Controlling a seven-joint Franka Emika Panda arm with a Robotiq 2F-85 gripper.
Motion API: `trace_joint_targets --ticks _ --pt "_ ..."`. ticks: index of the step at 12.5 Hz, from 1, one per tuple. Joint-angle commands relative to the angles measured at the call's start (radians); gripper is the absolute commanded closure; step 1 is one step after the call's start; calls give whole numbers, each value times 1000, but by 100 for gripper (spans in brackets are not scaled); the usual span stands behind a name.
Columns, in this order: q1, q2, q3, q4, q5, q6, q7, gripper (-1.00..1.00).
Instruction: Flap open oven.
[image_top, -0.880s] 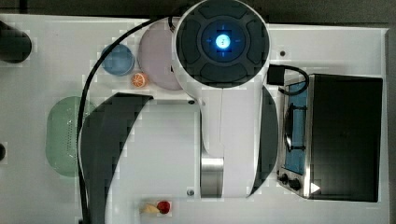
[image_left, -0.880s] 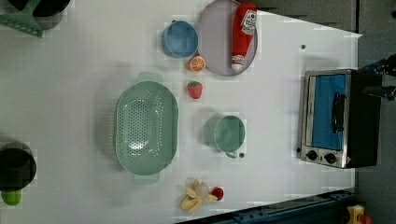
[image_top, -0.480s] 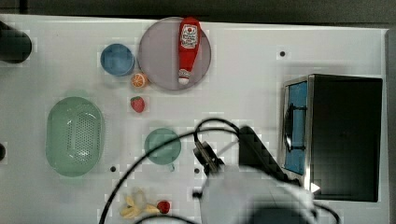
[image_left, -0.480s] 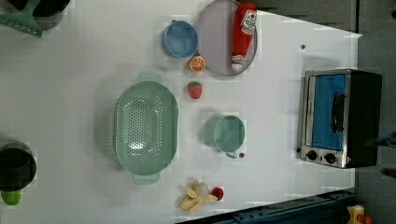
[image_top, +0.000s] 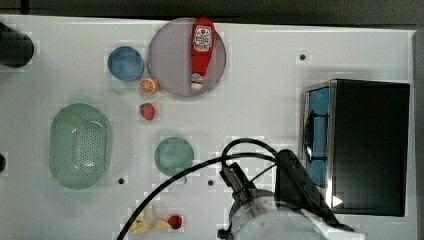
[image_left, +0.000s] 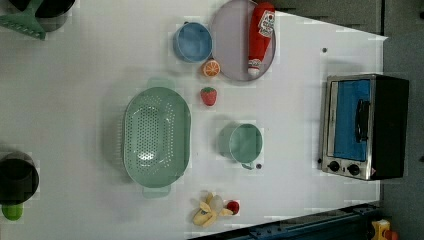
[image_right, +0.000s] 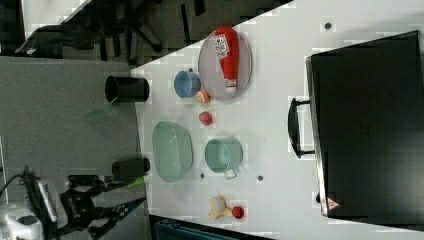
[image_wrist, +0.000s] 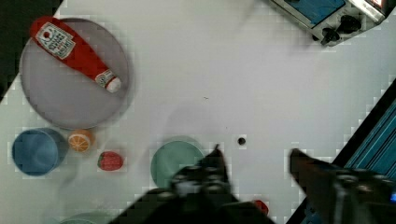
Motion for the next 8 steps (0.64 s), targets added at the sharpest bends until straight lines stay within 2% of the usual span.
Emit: trace_joint_targets --ticks 1,2,4,8 --pt "-2 51 -12 -9 2 -15 51 55" --pt "-2 57 -20 -16 0 -9 49 65" --pt "-3 82 -44 -43 -21 35 -41 65" --pt "-21 172 -130 -116 -81 213 -502 65"
